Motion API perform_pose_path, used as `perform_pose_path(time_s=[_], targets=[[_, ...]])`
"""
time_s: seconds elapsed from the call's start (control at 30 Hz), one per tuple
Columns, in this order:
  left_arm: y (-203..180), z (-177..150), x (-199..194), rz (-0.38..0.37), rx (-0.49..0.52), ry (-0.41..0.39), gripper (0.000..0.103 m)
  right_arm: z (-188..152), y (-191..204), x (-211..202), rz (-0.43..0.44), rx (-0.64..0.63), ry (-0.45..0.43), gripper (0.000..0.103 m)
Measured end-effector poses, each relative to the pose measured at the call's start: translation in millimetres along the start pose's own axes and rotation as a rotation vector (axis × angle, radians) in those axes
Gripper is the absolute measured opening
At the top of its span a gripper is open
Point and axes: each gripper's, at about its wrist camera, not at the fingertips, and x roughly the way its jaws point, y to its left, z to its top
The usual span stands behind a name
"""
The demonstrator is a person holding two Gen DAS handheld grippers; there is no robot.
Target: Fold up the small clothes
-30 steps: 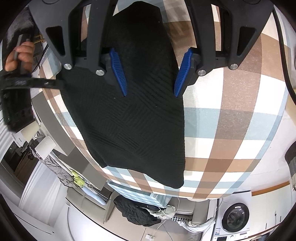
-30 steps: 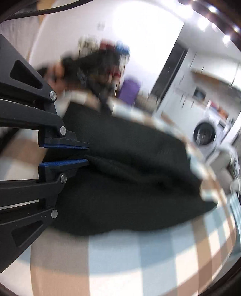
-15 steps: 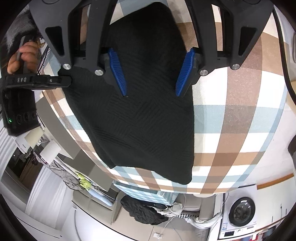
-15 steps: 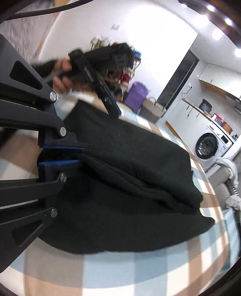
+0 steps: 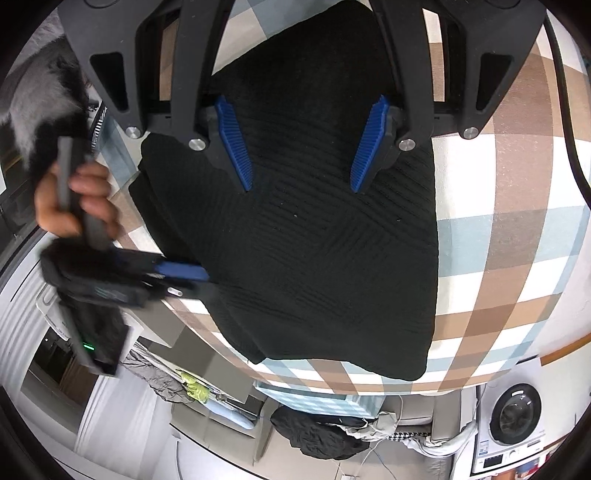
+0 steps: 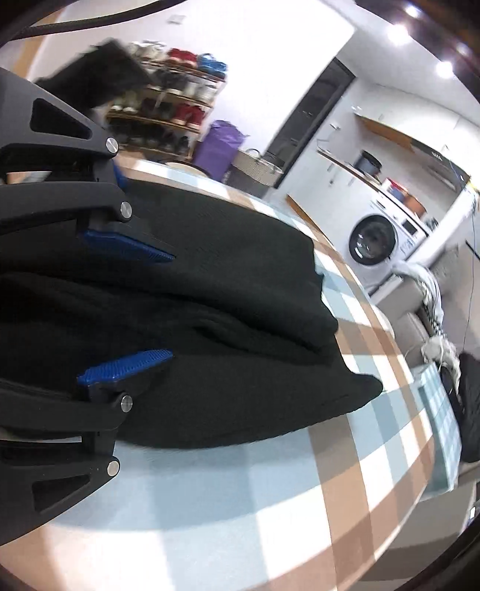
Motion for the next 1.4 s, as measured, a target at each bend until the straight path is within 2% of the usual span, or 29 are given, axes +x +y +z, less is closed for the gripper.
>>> perform_pose_path(time_s=[0.07, 0.1, 0.13, 0.17, 0.23, 0.33, 0.4, 0.47, 0.57, 0.63, 0.67, 0.7, 0.73, 0.8, 0.97, 1.0, 1.03, 1.1, 1.13, 1.23, 1.3, 1.4], targets=[[2, 0, -2, -0.004, -0.013, -0.003, 0.052, 11, 3, 15, -0.013, -0.017, -0.021, 0.05], [4, 1, -2, -0.006, -0.018, -0.005, 0.052, 17, -5, 16, -0.022, -0.021, -0.022, 0.04], [6, 2, -3, -0.004, -0.023, -0.01, 0.052, 20, -3, 21, -0.031, -0.028, -0.02, 0.023], [7, 3, -5, -0.005, -0.027, -0.016, 0.052, 22, 2, 24, -0.044, -0.037, -0.011, 0.016], [9, 7, -10, -0.006, -0.036, -0.03, 0.052, 34, 18, 12, -0.058, -0.109, -0.049, 0.011], [11, 13, -18, 0.0, -0.027, -0.047, 0.052, 43, 43, -19, -0.088, -0.208, -0.115, 0.011], [11, 14, -18, 0.011, -0.018, -0.052, 0.052, 44, 45, -25, -0.218, -0.252, -0.135, 0.011], [14, 14, -16, 0.016, -0.025, -0.044, 0.053, 45, 25, -11, -0.306, -0.224, -0.089, 0.011], [18, 10, -13, 0.023, -0.045, -0.031, 0.053, 46, -4, 3, -0.267, -0.141, -0.042, 0.016], [19, 7, -12, 0.032, -0.048, -0.028, 0.053, 44, -14, 5, -0.223, -0.102, -0.012, 0.025], [21, 6, -12, 0.033, -0.055, -0.025, 0.053, 42, -17, 1, -0.191, -0.093, -0.026, 0.028], [22, 5, -11, 0.034, -0.059, -0.021, 0.053, 41, -18, 0, -0.166, -0.09, -0.033, 0.039], [22, 5, -10, 0.034, -0.064, -0.018, 0.053, 41, -22, -2, -0.151, -0.087, -0.039, 0.044], [23, 4, -10, 0.034, -0.064, -0.017, 0.053, 48, -26, 3, -0.117, -0.057, -0.047, 0.044], [21, 4, -11, 0.038, -0.067, -0.022, 0.053, 72, -31, 22, -0.114, -0.004, -0.063, 0.044], [22, 5, -10, 0.038, -0.07, -0.023, 0.053, 75, -28, 21, -0.131, -0.019, -0.08, 0.036], [22, 5, -10, 0.039, -0.075, -0.024, 0.053, 78, -24, 22, -0.152, -0.038, -0.09, 0.015], [23, 7, -13, 0.039, -0.077, -0.033, 0.053, 81, -11, 12, -0.126, -0.082, -0.126, 0.013], [21, 8, -16, 0.04, -0.075, -0.038, 0.053, 81, 1, 1, -0.111, -0.129, -0.173, 0.012], [17, 12, -21, 0.031, -0.062, -0.054, 0.053, 80, 18, -29, -0.164, -0.166, -0.245, 0.012], [14, 15, -19, 0.027, -0.052, -0.053, 0.053, 80, 14, -32, -0.24, -0.165, -0.246, 0.012], [13, 16, -10, 0.024, -0.048, -0.033, 0.053, 83, -13, -16, -0.247, -0.09, -0.181, 0.013]])
